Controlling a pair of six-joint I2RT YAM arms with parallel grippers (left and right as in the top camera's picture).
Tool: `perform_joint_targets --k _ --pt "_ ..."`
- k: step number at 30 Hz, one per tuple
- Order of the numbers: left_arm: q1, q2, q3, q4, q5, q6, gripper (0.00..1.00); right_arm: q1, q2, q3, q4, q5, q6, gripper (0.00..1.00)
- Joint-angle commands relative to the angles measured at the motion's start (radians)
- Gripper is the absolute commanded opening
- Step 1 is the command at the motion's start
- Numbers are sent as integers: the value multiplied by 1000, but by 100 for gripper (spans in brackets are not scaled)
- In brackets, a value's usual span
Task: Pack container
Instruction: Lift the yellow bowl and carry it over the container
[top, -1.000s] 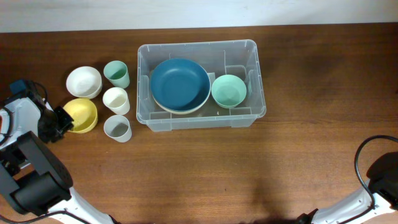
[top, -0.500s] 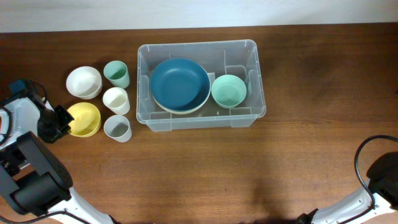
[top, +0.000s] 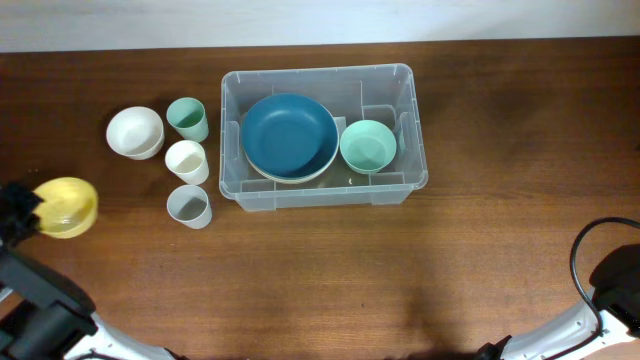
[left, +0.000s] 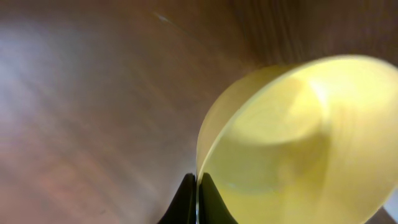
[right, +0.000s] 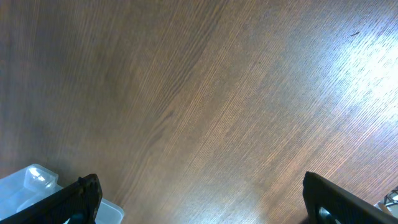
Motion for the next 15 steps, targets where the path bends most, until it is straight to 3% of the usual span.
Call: perform_joint_targets --k 1,8,15 --pt "-6 -68 87 -25 20 5 1 2 -10 -3 -2 9 -6 99" --pt "-94 -159 235 -27 264 5 1 2 -10 -3 -3 9 -7 99" --pt "-349 -262 291 27 364 4 1 2 -10 -3 -2 9 -6 99"
